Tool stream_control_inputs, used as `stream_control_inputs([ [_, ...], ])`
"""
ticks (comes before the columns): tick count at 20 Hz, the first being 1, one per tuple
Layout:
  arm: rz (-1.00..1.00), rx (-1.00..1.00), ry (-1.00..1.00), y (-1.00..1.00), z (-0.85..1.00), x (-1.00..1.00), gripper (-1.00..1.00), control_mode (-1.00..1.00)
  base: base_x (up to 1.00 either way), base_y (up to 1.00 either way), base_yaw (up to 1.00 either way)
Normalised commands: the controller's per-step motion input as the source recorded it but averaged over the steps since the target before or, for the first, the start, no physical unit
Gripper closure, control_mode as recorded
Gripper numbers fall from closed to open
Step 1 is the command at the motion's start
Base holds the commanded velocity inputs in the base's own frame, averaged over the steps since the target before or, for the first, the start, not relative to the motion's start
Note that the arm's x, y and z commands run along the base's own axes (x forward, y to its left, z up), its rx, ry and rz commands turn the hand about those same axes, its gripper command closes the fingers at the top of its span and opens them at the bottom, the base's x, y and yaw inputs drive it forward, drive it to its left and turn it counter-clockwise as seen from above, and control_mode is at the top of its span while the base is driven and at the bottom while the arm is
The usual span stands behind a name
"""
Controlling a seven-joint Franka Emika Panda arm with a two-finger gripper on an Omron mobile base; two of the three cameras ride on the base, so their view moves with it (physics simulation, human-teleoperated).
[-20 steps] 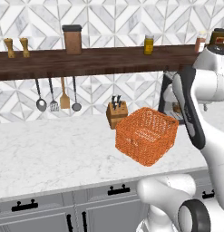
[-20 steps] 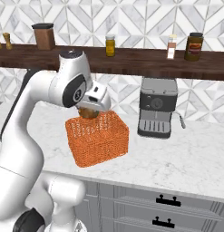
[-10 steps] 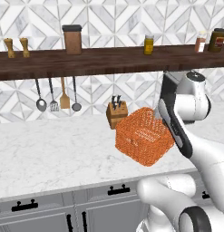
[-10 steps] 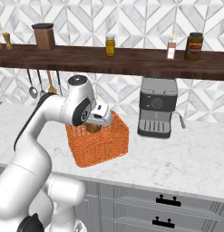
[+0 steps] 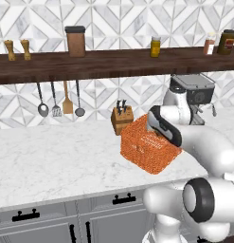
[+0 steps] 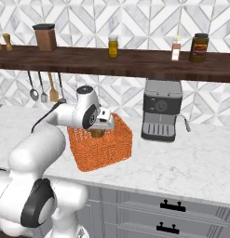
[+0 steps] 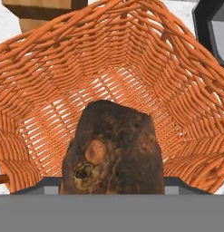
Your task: Open the cabinet, pick up the bread from the cabinet and place it in the basket. Then move the basket to the dining counter.
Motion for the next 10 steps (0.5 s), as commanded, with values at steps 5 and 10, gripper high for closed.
stream_control_inputs([
  [5,0.20,-0.02,0.13,0.00,-0.50,0.58,1.00,-1.00,0.00,0.00,0.00],
  [10,0.11,-0.05,0.14,0.02,-0.39,0.27,1.00,-1.00,0.00,0.00,0.00],
])
